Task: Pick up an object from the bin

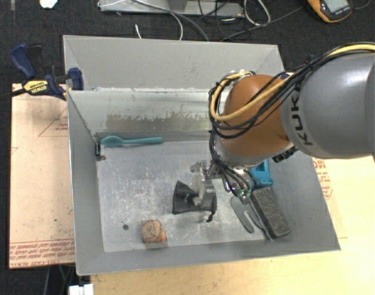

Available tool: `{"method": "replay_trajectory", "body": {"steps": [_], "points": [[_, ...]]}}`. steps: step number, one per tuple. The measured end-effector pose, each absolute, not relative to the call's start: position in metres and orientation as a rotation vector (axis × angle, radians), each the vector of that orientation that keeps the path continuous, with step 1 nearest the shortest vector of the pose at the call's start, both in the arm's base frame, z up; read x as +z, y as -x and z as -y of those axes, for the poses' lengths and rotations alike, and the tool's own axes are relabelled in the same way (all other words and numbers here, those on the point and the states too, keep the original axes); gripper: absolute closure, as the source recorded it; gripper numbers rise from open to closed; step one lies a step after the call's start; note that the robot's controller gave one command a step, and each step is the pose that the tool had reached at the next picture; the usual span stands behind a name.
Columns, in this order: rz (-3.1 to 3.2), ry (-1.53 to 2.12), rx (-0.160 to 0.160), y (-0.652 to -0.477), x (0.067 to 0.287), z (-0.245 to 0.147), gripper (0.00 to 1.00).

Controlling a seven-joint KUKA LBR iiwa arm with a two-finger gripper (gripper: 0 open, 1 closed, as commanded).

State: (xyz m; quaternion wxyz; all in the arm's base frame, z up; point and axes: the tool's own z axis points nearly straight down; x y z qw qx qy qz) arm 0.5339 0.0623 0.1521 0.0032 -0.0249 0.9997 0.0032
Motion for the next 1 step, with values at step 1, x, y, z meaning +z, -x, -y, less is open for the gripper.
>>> {"method": "replay_trajectory", "body": {"steps": [1], "points": [[-3.122,0.324,0.010,-0.5360,0.1938,-0.0669,1.00]]}}
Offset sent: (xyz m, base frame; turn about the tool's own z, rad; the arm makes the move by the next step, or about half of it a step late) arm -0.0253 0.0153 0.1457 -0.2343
